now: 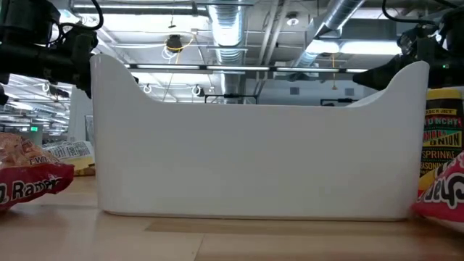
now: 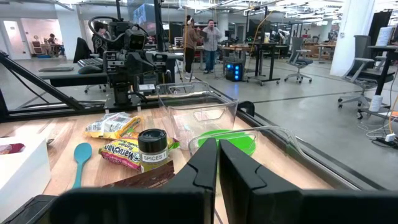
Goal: Pick & Place Food Item
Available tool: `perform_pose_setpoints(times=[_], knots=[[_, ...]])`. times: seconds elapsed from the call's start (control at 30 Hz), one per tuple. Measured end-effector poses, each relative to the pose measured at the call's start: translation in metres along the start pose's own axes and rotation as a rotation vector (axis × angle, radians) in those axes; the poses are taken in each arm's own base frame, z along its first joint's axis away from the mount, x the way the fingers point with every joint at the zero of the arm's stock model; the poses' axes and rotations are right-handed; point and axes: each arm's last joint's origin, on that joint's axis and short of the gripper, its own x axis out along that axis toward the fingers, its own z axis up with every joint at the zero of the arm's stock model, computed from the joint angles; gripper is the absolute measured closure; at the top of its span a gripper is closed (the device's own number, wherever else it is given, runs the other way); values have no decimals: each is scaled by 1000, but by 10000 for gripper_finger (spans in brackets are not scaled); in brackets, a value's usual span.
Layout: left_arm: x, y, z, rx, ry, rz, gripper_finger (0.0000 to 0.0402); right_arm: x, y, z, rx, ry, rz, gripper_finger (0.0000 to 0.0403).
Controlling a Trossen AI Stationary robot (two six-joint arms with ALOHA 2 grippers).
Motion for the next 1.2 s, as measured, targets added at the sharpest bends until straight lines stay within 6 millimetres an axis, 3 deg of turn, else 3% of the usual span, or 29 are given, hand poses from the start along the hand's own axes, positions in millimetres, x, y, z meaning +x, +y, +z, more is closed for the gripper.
perform_pose_setpoints(times=[0.33, 0.53, 0.77, 1.0, 1.2], knots=[[0, 0, 6, -15, -57, -5, 380, 0, 0, 0, 0, -1, 0, 392], [-3, -1, 25, -203, -253, -40, 380, 0, 0, 0, 17, -3, 0, 392], [-10, -2, 42, -303, -439, -82, 380, 0, 0, 7, 298, -74, 12, 392], [-13, -1, 49, -318, -518, -103, 380, -2, 0, 18, 648, -182, 64, 392], [-18, -4, 56, -299, -578, -227, 380, -5, 1, 30, 629, -302, 102, 392]])
